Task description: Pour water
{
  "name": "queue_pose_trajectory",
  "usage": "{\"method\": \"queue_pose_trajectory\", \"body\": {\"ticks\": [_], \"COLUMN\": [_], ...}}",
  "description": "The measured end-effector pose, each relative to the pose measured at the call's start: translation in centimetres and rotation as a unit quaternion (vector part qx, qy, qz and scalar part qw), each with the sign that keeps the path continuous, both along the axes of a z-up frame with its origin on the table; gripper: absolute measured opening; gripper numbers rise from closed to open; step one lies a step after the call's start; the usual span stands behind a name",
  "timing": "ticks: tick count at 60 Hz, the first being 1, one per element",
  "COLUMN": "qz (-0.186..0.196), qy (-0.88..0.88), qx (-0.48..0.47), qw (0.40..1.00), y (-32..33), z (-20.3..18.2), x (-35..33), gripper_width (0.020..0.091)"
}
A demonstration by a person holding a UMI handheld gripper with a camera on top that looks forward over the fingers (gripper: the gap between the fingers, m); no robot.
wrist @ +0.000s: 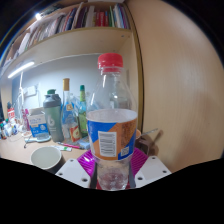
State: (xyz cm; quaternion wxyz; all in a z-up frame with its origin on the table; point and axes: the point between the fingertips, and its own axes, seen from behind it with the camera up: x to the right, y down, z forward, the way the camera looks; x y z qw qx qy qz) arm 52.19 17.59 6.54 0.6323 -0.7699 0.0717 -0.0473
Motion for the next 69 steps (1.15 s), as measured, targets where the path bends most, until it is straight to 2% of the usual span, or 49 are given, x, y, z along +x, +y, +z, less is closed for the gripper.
{"method": "queue_pose_trajectory", "body": {"ticks": [6,13,15,21,22,28,40,56,62,69], "qz": [0.003,0.019,0.026,0.037,0.037,0.034,0.001,0.015,0.002,0.005], "qy": [0.003,-0.015,-0.02,-0.004,0.0,0.017,0.021,-0.013,-0.025,-0.021], "qx": [-0.003,-0.052,-0.075,-0.112,-0.115,-0.128,-0.147,-0.128,-0.13,-0.117], "qw": [1.0,0.998,0.997,0.993,0.993,0.991,0.989,0.992,0.991,0.993], "y": [0.3,0.4,0.3,-1.0,-1.4,-3.9,-11.8,-23.5,-27.9,-32.0], "z": [0.0,-0.9,-1.4,-1.9,-1.9,-1.3,1.5,9.8,12.3,15.3], "x": [0.1,-0.3,-0.4,-0.9,-1.0,-1.4,-2.8,-11.0,-13.8,-17.2], "gripper_width": [0.0475,0.055,0.0595,0.0831,0.0846,0.0845,0.084,0.0843,0.0841,0.084]}}
